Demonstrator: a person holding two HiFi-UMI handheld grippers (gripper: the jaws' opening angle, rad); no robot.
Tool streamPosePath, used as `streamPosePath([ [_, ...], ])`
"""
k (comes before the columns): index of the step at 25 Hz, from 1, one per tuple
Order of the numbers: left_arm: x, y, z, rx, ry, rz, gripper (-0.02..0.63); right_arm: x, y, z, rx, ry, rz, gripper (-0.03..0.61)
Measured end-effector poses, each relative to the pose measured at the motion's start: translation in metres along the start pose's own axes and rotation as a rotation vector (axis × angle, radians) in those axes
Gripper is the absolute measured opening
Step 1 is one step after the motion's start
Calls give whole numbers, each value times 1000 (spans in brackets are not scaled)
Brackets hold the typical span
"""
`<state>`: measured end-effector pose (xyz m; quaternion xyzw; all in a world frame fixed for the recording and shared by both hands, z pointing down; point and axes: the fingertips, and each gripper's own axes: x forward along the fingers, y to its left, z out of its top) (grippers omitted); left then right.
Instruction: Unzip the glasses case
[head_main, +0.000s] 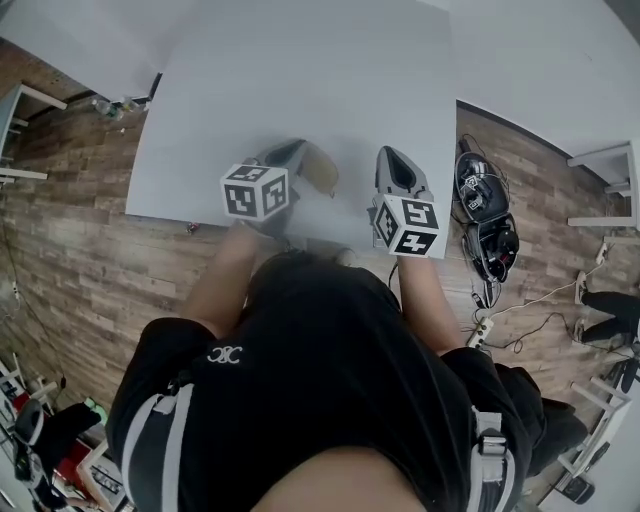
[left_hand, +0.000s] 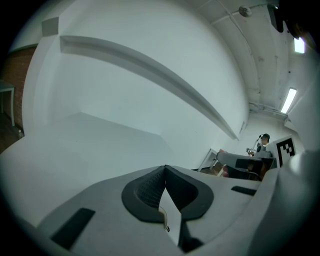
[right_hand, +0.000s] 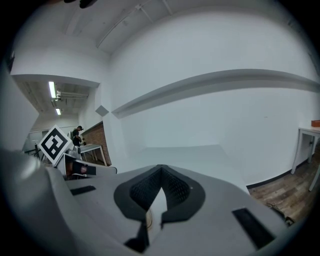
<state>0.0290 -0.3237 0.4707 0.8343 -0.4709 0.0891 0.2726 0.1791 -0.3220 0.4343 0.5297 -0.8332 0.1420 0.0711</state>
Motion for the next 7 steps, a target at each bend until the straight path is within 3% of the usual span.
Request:
streamPosePath([
  [7, 10, -29, -4, -10, -19, 34, 5, -33, -26, -14, -9, 33, 22, 12],
])
